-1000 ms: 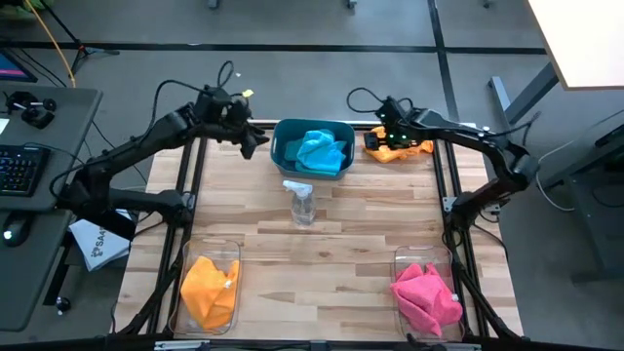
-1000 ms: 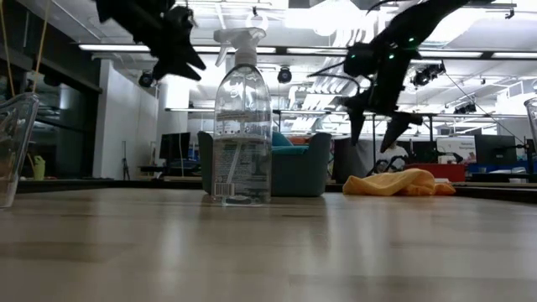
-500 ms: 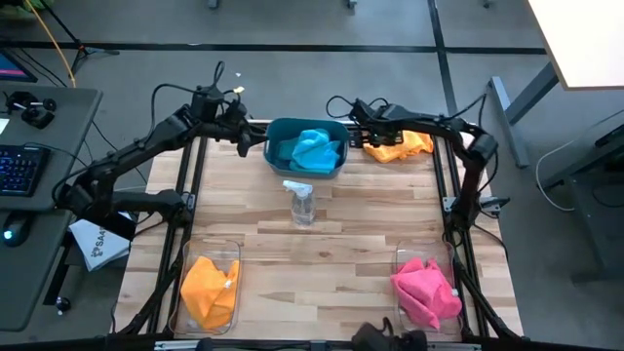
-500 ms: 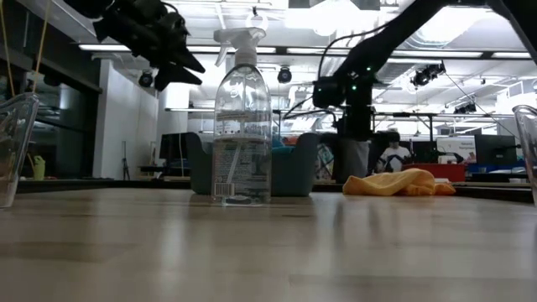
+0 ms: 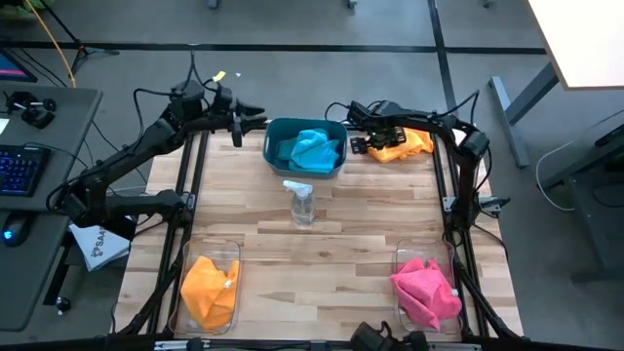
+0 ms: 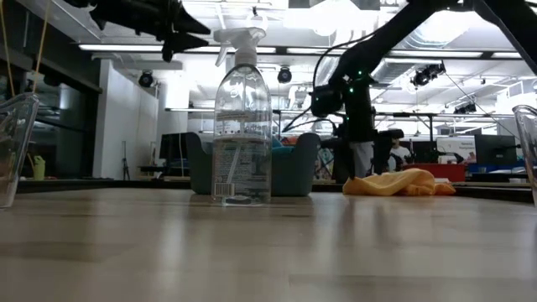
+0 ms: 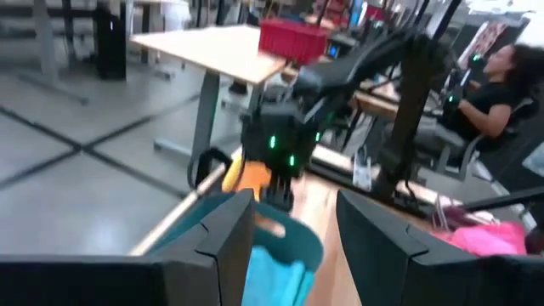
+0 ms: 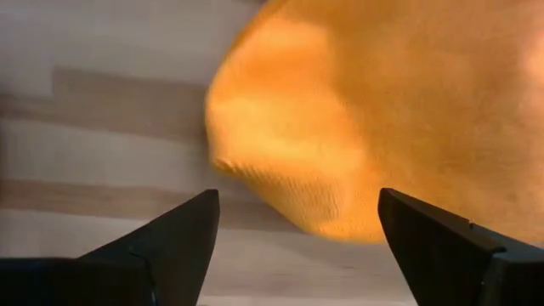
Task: Sort microfiber towel by color & place in baskets
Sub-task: Put the orange microfiber towel into the left transparent bin
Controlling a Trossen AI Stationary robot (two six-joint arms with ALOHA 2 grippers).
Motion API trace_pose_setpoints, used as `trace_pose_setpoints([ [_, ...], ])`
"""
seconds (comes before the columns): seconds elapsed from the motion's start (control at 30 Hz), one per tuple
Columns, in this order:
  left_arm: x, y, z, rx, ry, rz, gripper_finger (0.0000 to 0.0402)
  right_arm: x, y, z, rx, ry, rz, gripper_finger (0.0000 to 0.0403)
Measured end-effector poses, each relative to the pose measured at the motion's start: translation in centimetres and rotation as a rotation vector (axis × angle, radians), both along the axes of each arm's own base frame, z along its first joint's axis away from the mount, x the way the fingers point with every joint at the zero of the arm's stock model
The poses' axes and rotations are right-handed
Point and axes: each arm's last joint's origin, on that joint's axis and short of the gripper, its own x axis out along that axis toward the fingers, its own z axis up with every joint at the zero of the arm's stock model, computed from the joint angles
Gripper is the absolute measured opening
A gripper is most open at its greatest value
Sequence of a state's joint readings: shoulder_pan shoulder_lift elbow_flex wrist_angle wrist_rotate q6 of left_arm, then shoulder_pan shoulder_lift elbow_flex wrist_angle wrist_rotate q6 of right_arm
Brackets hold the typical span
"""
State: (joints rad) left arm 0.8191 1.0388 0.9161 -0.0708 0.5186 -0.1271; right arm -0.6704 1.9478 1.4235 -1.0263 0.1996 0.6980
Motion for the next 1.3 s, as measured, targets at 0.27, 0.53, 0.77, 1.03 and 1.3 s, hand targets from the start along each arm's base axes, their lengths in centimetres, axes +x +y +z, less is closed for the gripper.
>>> trace_pose_setpoints([
  [0.27,0.0,0.0,0.5,0.023,-0.039,0.006,0.0157,1.1,0.5,-2.2,0.027,0.051,0.050,0.0274],
  [0.53,-0.1,-0.3,1.8,0.008,-0.159,-0.025,0.0157,0.9,0.2,-2.7,-0.016,0.113,0.073,0.0217],
  [0.77,-1.6,-2.0,6.1,0.230,-0.455,-0.094,0.0157,0.9,0.5,-2.6,0.005,0.142,0.158,0.0020],
  [1.03,-3.3,-3.8,7.9,0.309,-0.549,-0.109,0.0157,1.1,1.7,4.0,-0.154,0.096,0.256,0.0005],
  [1.3,-4.1,-4.7,8.3,0.320,-0.555,-0.111,0.0157,-0.2,5.9,17.5,-0.422,-0.271,0.271,0.0001],
])
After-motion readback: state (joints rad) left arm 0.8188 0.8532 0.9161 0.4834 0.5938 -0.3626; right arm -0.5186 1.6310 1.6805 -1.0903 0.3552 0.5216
